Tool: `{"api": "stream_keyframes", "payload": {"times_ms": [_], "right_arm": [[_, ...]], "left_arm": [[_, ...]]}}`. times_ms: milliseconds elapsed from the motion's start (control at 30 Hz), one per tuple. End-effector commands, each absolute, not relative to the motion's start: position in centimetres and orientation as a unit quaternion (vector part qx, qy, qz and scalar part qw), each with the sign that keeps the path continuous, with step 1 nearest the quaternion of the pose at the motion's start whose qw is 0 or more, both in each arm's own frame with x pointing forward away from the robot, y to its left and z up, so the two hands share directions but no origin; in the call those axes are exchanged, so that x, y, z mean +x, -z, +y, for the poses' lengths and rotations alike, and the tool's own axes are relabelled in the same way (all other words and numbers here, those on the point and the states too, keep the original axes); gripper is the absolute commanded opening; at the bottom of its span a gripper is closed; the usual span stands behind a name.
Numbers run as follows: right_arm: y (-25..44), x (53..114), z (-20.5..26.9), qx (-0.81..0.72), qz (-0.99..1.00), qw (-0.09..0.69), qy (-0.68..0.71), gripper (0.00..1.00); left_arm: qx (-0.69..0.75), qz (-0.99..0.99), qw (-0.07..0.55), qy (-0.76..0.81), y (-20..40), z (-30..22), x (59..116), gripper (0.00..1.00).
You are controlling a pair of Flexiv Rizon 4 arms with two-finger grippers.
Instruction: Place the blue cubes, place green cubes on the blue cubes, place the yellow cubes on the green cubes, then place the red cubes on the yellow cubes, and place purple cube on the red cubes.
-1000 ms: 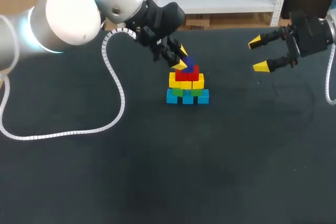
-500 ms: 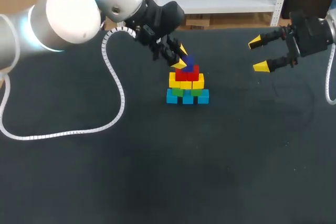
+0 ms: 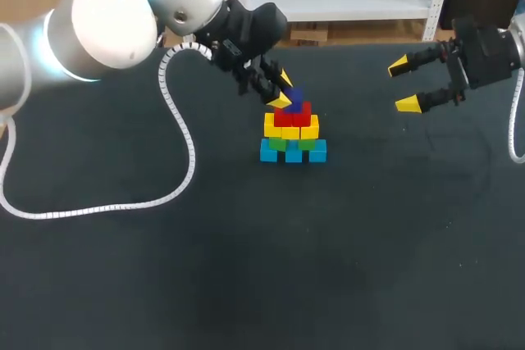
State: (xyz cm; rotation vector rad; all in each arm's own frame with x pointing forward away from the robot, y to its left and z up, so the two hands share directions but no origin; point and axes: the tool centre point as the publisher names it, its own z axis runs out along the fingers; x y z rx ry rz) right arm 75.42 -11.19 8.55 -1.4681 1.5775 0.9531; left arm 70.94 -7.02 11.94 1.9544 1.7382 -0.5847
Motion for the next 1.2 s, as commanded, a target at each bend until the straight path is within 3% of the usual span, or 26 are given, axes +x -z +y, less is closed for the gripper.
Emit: {"api": "stream_keyframes", "payload": {"times_ms": [33, 567, 633, 700, 767, 800, 1067, 1200], "right_arm": [[-8.6, 75.4, -11.2, -0.576, 0.618, 0.383, -0.373, 1.00], [-8.6, 75.4, -11.2, -0.576, 0.618, 0.383, -0.373, 1.00], [-8.6, 75.4, -11.2, -0.576, 0.618, 0.383, -0.373, 1.00], [-8.6, 75.4, -11.2, -0.576, 0.618, 0.383, -0.373, 1.00], [-8.6, 75.4, -11.2, -0.576, 0.618, 0.383, -0.373, 1.00], [-8.6, 75.4, -11.2, -0.576, 0.618, 0.383, -0.373, 1.00], [-8.6, 75.4, -11.2, -0.576, 0.618, 0.383, -0.373, 1.00], [-8.6, 75.4, -11.2, -0.576, 0.618, 0.383, -0.373, 1.00]], "left_arm": [[0.711, 0.630, 0.229, 0.214, -11.8, -7.0, 71.1, 0.21], [0.710, 0.631, 0.228, 0.216, -11.7, -7.0, 71.2, 0.49], [0.710, 0.631, 0.228, 0.216, -11.8, -7.0, 71.2, 0.61], [0.710, 0.630, 0.228, 0.216, -11.8, -7.0, 71.3, 0.62], [0.711, 0.629, 0.229, 0.216, -12.0, -7.0, 71.3, 0.84], [0.713, 0.626, 0.231, 0.215, -12.3, -6.9, 71.3, 1.00], [0.690, 0.619, 0.312, 0.208, -15.8, -4.3, 69.7, 1.00], [0.672, 0.638, 0.319, 0.202, -17.0, -1.6, 68.1, 1.00]]}}
